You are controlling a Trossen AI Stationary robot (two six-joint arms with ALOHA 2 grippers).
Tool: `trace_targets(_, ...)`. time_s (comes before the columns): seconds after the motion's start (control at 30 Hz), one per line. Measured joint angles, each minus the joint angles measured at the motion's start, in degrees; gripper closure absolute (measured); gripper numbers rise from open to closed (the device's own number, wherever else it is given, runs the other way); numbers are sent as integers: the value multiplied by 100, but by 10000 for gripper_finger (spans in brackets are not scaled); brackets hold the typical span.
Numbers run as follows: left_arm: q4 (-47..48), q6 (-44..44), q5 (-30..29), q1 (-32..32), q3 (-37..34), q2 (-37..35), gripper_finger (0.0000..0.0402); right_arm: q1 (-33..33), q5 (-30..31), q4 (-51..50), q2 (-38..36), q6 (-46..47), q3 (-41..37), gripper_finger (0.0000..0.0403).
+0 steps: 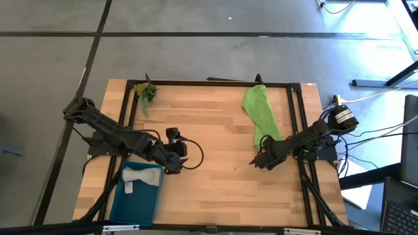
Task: Roll microfiber towels into tight, uniform cylinder then place into a basket
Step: Roll the green towel
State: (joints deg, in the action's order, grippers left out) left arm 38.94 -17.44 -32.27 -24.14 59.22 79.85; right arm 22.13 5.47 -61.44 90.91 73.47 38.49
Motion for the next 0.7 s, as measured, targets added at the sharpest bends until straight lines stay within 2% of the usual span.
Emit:
trace_targets(0.27, 1, 0, 0, 0, 0, 0, 7, 0, -43, 202, 4, -4, -11, 393)
trace_targets(0.7, 2, 1, 0, 0, 0, 0, 7, 20, 124, 503, 26, -234, 220, 400)
